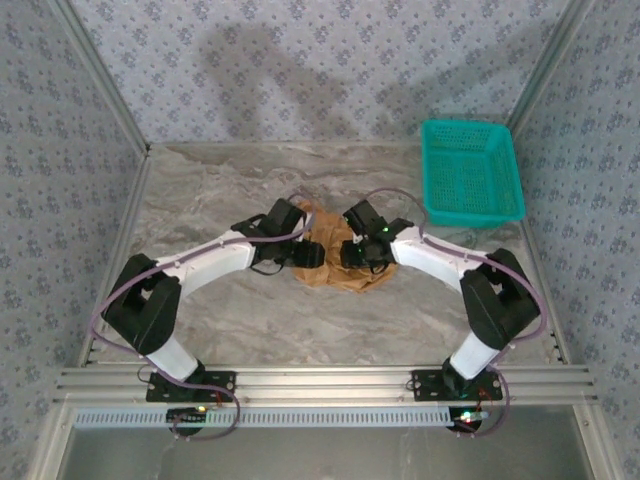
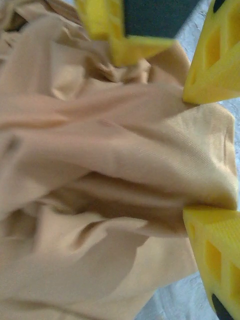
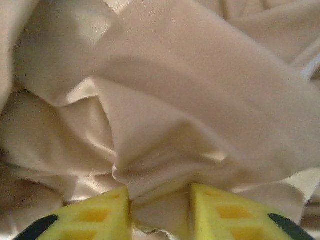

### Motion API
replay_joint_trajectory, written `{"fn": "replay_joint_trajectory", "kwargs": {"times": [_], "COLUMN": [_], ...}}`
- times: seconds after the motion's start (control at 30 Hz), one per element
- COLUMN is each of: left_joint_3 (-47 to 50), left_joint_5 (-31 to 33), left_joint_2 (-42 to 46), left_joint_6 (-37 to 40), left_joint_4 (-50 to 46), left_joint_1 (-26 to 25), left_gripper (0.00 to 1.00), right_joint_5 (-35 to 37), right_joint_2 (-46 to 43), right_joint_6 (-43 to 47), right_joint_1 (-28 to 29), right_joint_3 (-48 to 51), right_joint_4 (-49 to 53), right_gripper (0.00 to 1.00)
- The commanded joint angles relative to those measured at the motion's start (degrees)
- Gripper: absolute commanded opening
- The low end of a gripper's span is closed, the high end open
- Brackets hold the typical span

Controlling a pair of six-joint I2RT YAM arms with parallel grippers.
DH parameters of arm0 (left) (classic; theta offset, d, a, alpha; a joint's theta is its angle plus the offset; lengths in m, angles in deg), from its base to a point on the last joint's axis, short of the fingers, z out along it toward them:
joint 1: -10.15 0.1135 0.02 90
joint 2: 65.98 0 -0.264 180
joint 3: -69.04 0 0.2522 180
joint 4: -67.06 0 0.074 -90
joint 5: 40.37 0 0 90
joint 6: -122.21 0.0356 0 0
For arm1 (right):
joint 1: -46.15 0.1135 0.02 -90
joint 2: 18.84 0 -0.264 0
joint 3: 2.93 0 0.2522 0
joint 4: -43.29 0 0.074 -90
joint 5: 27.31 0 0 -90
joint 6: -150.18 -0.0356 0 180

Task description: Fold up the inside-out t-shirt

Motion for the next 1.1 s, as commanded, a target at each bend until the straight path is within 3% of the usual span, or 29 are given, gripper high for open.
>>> {"fn": "replay_joint_trajectory", "kwargs": {"times": [0.0,0.03,0.07,0.13,0.37,0.57,0.6,0.7,0.77,0.83,0.97,1.07], "left_joint_3": [1.4,1.0,0.2,-1.2,-1.9,-0.8,-1.1,-2.8,-3.8,-2.5,4.6,6.1], "left_joint_5": [-0.4,0.2,1.4,3.9,6.0,3.2,3.0,3.9,6.5,10.1,10.7,11.0], "left_joint_2": [-1.4,-1.9,-2.1,-1.3,5.2,6.3,6.2,6.7,8.1,9.8,11.2,9.2], "left_joint_6": [-1.8,-1.3,-0.5,1.0,4.1,3.8,4.0,6.2,9.5,13.8,27.2,33.6], "left_joint_4": [3.9,3.0,1.4,-2.0,-7.6,-6.5,-6.5,-6.6,-5.4,-1.0,15.9,23.1], "left_joint_1": [-0.9,-0.9,-0.9,-0.6,1.5,1.4,1.3,0.6,-0.7,-2.4,-5.1,-6.3], "left_gripper": [0.41,0.29,0.15,0.0,0.0,0.0,0.02,0.33,0.43,0.47,0.53,0.56], "right_joint_5": [3.5,3.9,4.2,4.8,4.6,0.9,0.7,-1.5,-2.0,-2.4,-2.6,-2.6], "right_joint_2": [-0.5,-1.5,-2.8,-5.8,-14.6,-14.0,-13.5,-12.3,-12.4,-12.6,-13.6,-14.3], "right_joint_6": [1.1,1.1,1.0,0.0,-0.3,-0.2,0.0,0.1,0.1,0.1,0.0,-0.2], "right_joint_1": [-0.1,-0.1,-0.2,-0.6,-8.7,-13.0,-13.0,-12.8,-12.5,-12.2,-11.6,-11.4], "right_joint_3": [-3.5,-4.1,-4.7,-5.9,-8.5,-8.9,-9.1,-9.2,-8.8,-8.3,-7.5,-7.0], "right_joint_4": [3.5,4.5,6.0,9.7,14.9,12.5,11.8,10.6,10.0,9.7,9.7,9.7], "right_gripper": [0.08,0.0,0.0,0.0,0.0,0.0,0.0,0.0,0.0,0.0,0.0,0.0]}}
